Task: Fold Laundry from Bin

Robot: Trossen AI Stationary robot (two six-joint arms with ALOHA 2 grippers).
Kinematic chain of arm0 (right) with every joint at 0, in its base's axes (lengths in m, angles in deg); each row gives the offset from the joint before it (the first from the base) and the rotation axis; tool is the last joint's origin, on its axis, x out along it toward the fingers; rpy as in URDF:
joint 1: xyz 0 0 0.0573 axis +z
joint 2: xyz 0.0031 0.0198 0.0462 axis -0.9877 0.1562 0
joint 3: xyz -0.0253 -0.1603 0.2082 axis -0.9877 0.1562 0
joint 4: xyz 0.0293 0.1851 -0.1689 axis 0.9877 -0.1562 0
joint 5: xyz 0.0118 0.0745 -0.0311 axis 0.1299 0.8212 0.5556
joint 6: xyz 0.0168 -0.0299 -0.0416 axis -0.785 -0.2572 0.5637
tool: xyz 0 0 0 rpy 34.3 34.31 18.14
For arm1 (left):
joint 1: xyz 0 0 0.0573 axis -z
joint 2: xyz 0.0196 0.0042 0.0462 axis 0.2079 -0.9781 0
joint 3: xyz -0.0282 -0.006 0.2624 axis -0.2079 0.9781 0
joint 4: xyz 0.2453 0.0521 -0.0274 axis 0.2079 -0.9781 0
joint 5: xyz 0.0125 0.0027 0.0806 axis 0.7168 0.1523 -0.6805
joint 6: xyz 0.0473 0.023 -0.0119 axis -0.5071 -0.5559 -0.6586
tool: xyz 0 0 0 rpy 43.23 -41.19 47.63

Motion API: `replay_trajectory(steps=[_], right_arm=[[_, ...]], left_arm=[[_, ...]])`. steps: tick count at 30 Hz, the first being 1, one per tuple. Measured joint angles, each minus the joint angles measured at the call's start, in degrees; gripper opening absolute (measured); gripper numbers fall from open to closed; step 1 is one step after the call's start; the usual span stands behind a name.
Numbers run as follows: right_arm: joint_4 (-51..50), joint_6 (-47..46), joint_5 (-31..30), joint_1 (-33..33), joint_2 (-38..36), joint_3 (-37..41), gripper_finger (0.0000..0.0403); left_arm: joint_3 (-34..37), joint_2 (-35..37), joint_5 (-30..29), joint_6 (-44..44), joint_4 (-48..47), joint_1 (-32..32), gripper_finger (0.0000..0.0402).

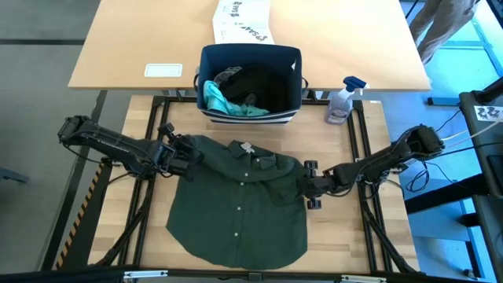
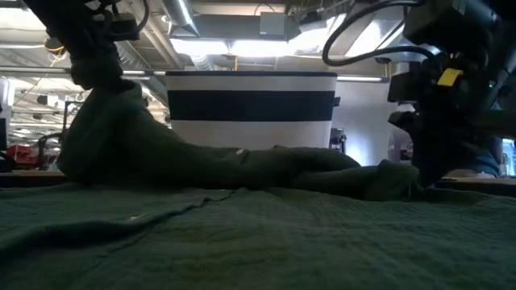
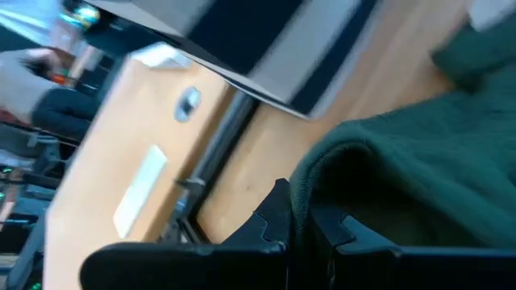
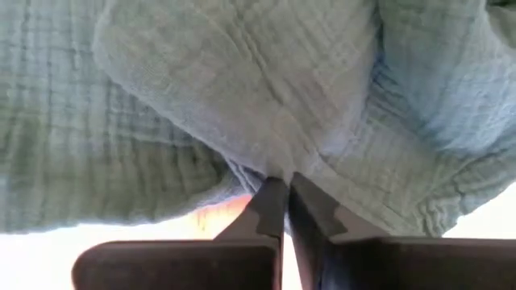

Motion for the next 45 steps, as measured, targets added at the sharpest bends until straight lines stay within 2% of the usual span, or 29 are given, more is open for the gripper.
replay_trajectory(steps=[2,5,8,11,14,18,21,26,29,34,36,40,42,45], right_arm=[[-4.55,-0.87,-0.29,0.69,-1.54,-0.91,0.0017],[-16.64,-2.7,-3.81,1.58,-4.77,-4.46,0.0013],[-31.17,-7.6,-10.83,2.51,-7.97,-7.94,0.0005],[-40.06,-15.8,-20.29,2.89,-10.94,-9.92,0.0011],[-44.24,-25.6,-27.39,2.21,-12.42,-10.11,0.0009],[-49.18,-38.71,-32.03,-0.49,-12.59,-8.64,0.0004],[-46.67,-43.46,-34.54,-3.23,-12.63,-5.33,0.0013],[-37.54,-44.11,-33.88,-7.71,-12.56,-1.36,0.003],[-35.7,-44.13,-32.43,-10.3,-12.58,-1.34,0.0048],[-37.1,-40.77,-30.97,-11.81,-12.56,-4.39,0.0095],[-38.86,-39.88,-27.99,-11.64,-12.58,-7.27,0.0115],[-36.25,-36.28,-18.18,-7.39,-12.58,-13.49,0.0146],[-30.15,-34.29,-13.94,-3.66,-12.65,-15.18,0.0156],[-16.89,-30.9,-12.07,2.52,-12.54,-14.94,0.0165]], left_arm=[[0.0,0.0,1.29,0.1,-1.14,-0.32,0.0004],[-0.77,0.17,0.51,2.86,-4.27,-0.63,0.0004],[-1.18,0.28,-2.41,6.12,-6.48,-1.22,0.0004],[-1.18,0.26,-5.15,6.75,-6.41,-2.2,0.0004],[-1.18,0.22,-6.53,6.7,-5.53,-3.51,0.0004],[-1.18,0.22,-8.6,6.66,-5.31,-4.81,0.0004],[-1.16,0.22,-10.32,4.83,-3.82,-5.91,0.0004],[-1.16,0.22,-10.83,1.72,-1.06,-7.7,0.0005],[-1.16,0.22,-10.35,1.42,-1.01,-9.64,0.0017],[-1.16,0.22,-5.91,-3.15,-1.14,-12.87,0.0063],[-1.95,0.22,-1.57,-5.84,-1.66,-13.0,0.008],[-5.69,0.24,7.22,-6.42,-2.58,-11.27,0.0103],[-7.72,0.24,8.56,-5.84,-3.23,-9.58,0.0108],[-10.1,0.26,10.57,-5.97,-3.17,-6.23,0.0109]])
